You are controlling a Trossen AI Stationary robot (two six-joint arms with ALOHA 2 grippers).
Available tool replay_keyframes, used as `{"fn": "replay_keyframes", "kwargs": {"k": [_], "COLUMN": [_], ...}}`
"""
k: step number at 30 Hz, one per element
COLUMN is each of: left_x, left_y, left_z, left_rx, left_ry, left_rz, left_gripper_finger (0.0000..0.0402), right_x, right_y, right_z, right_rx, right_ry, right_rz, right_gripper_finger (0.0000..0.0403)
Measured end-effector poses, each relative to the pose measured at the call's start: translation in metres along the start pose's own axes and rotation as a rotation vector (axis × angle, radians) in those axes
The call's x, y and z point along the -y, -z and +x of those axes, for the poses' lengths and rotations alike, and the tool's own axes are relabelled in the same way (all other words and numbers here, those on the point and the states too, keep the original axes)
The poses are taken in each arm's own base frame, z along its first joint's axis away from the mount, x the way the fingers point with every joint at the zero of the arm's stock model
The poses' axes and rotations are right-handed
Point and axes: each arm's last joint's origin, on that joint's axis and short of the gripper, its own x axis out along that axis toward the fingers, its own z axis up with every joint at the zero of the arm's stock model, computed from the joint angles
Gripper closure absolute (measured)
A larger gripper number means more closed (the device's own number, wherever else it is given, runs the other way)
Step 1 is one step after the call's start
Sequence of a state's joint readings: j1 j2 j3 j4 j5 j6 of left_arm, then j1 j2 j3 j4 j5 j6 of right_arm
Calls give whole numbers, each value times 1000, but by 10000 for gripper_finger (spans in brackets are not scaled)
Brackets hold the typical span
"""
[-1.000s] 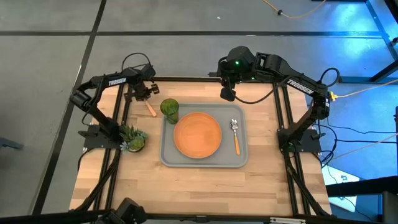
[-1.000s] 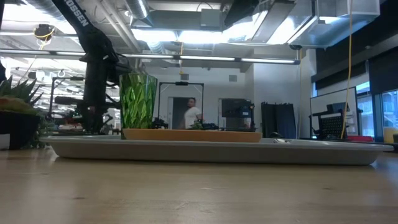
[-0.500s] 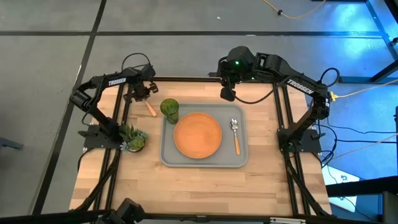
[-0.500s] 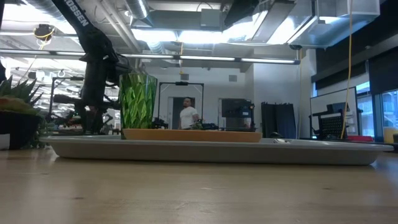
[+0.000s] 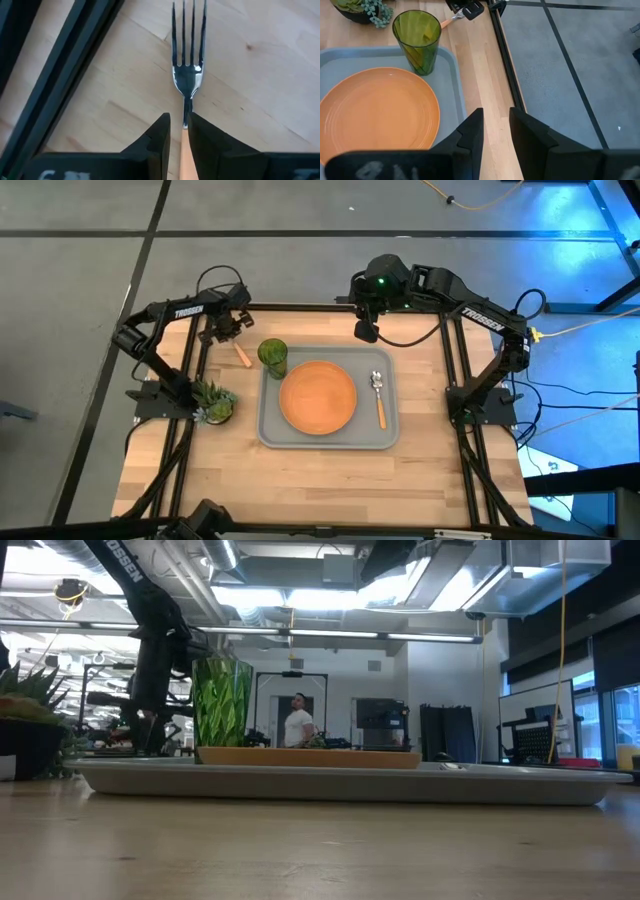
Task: Pick and place plate/cup/fork/spoon on tray
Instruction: Put the orange fork on the gray food tray to the right of the orange plate
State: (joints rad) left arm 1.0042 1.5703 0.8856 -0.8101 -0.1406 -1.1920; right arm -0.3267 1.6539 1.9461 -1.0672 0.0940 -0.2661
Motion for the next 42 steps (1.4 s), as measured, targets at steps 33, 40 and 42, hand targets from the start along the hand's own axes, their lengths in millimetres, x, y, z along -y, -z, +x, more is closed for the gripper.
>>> {"fn": "replay_keyframes", "kwargs": {"k": [33,40,42], "left_x": [-3,-4,-4], "left_y": [11,10,10], "left_z": [18,18,18], "left_rx": [-7,13,16], "left_ry": [57,46,45], "left_rz": [-63,-66,-70], "left_gripper_finger": [343,343,343], "right_x": [0,0,0], "right_y": [0,0,0], "right_z": [0,0,0], "right_rx": [0,0,0], "right_ry": [0,1,1], "right_rz": [0,2,2], "right_gripper_finger": [304,304,304]}}
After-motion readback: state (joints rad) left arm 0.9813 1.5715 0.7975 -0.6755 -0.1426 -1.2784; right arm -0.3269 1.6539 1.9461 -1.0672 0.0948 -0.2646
